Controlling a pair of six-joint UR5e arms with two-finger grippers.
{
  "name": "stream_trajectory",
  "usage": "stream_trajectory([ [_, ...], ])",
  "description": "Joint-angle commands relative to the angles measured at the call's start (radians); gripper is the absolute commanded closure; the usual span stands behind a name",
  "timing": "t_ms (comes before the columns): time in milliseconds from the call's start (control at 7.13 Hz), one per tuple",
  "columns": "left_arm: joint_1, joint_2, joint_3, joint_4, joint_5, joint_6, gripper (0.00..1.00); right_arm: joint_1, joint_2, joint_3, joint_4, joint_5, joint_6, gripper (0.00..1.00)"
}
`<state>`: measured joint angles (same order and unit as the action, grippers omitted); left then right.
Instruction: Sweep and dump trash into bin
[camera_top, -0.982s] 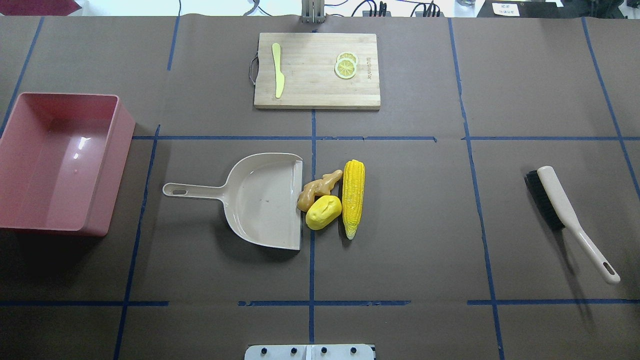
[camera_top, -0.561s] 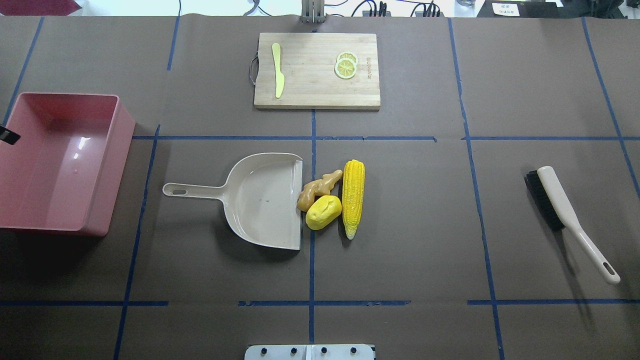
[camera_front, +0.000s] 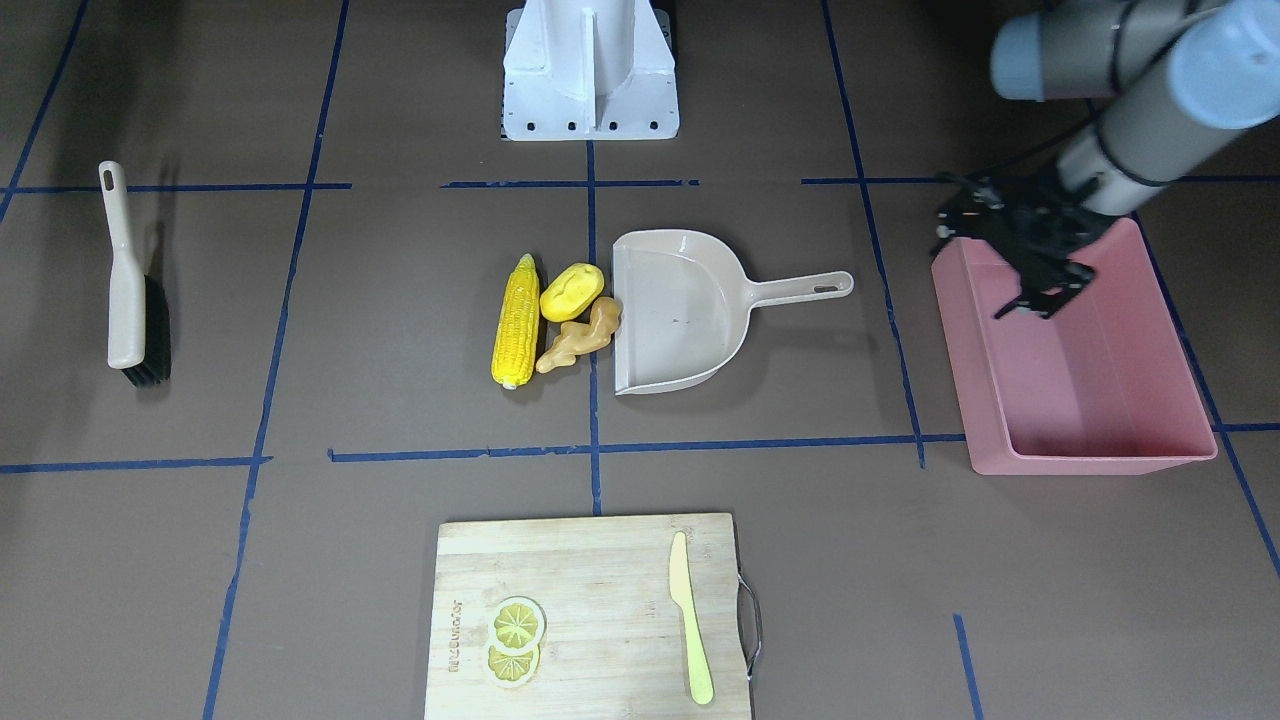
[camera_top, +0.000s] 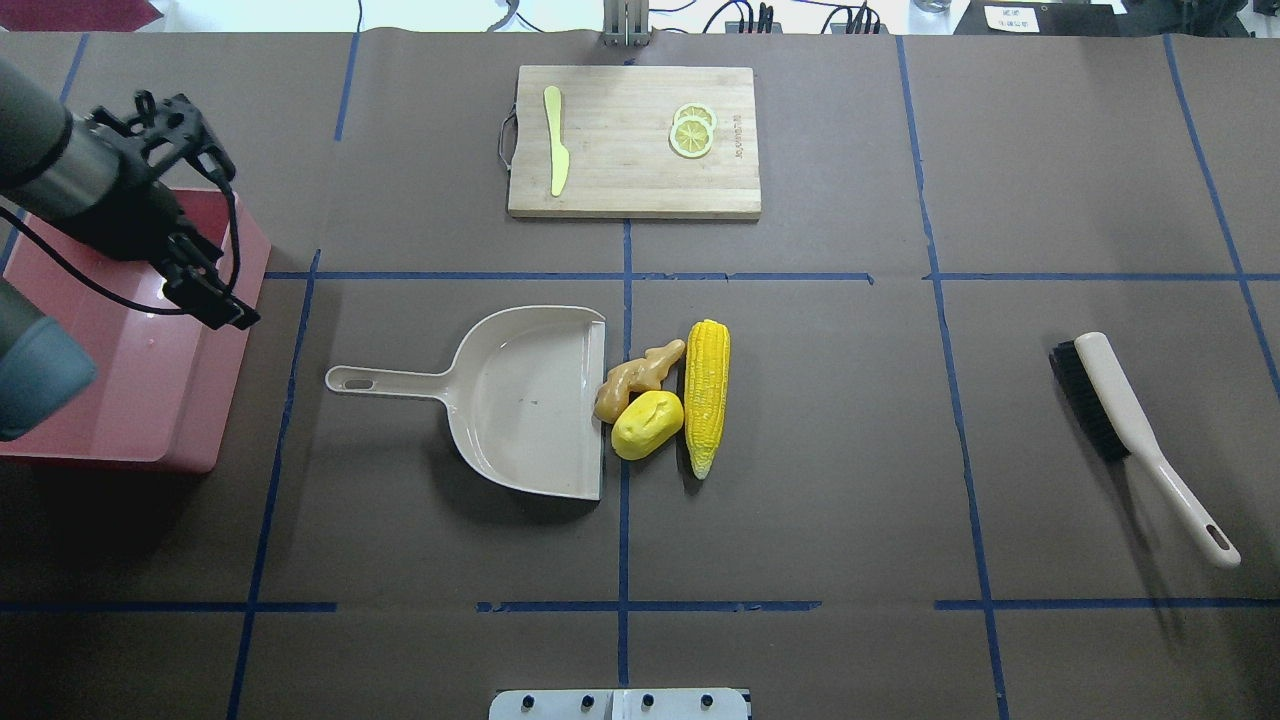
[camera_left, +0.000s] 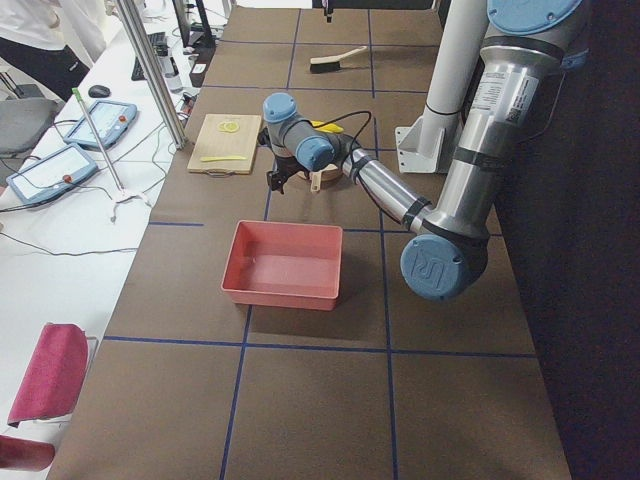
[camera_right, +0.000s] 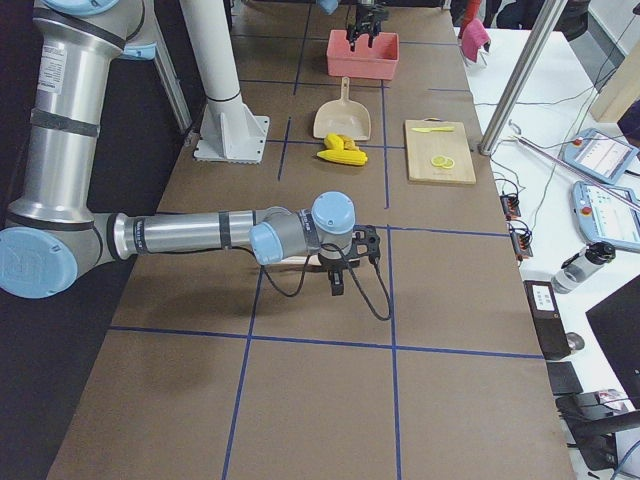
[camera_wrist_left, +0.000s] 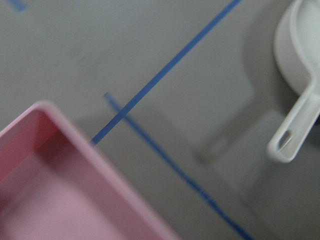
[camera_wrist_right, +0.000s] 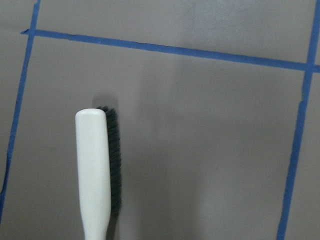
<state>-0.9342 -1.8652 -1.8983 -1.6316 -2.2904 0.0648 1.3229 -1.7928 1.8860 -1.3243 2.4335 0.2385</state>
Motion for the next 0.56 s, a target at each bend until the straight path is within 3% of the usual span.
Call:
stream_trajectory([
  [0,0.148,-0.092,0.004,-0.001,0.095,-0.011,0.0,-0.106,-0.045,0.097,0.0,-0.093,0.077,0.0],
  [281,0.224,-0.107,0.011,-0.005,0.178,-0.008,0.0,-0.253,-0.051,0.146,0.0,-0.211,0.146,0.0],
  [421,0.235,-0.117,0.013,-0.007,0.204,-0.008,0.0,-0.278,-0.056,0.148,0.0,-0.215,0.169,0.0],
])
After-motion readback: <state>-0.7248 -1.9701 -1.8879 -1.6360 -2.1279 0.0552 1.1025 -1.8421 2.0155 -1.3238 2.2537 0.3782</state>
